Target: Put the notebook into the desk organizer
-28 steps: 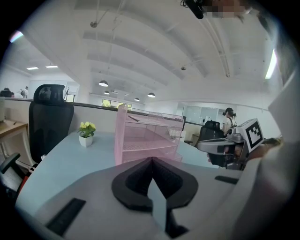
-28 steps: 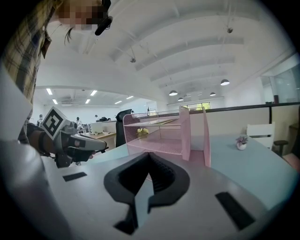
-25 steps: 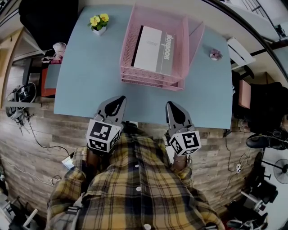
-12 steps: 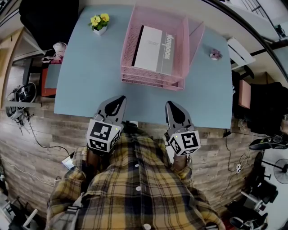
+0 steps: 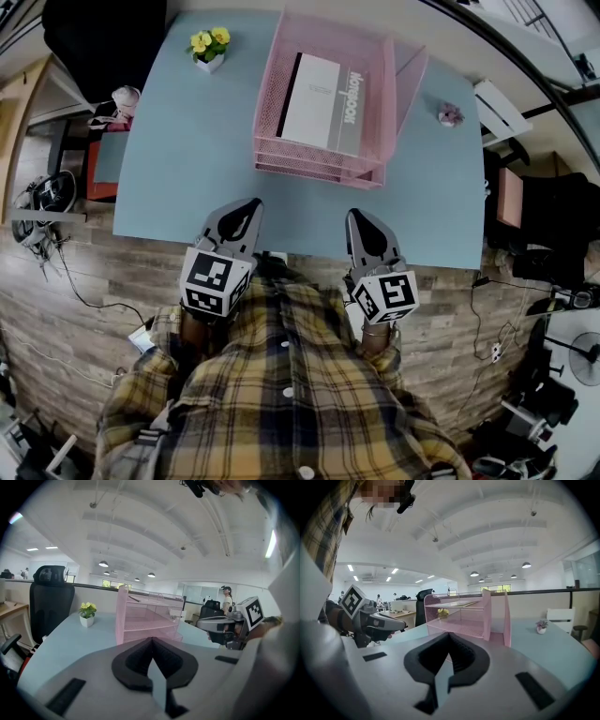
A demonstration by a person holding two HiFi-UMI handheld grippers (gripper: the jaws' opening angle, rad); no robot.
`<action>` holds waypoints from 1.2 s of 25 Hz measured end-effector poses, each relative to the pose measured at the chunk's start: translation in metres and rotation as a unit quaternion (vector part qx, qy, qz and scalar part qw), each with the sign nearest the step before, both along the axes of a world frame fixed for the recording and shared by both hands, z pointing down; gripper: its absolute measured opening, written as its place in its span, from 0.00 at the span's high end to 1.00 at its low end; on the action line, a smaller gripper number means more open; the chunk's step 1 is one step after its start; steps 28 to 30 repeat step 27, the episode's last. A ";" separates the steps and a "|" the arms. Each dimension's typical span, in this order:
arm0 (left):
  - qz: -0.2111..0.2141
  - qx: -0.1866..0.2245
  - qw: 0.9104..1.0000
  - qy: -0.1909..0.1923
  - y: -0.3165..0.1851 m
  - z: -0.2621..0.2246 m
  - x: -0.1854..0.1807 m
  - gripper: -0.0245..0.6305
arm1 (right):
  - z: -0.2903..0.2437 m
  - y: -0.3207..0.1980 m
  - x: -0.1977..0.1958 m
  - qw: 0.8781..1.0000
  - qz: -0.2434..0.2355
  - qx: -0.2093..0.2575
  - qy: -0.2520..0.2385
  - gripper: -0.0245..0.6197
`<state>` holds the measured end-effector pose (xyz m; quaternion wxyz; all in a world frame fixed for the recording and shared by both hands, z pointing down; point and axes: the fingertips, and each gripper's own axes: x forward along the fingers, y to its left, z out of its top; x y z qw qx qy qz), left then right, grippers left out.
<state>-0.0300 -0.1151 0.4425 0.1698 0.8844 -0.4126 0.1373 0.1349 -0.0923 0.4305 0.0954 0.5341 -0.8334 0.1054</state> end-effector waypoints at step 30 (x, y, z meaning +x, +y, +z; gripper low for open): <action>-0.011 0.011 1.000 0.000 -0.018 -0.004 -0.008 0.98 | -0.001 -0.011 0.003 1.000 0.008 0.006 -0.004 0.96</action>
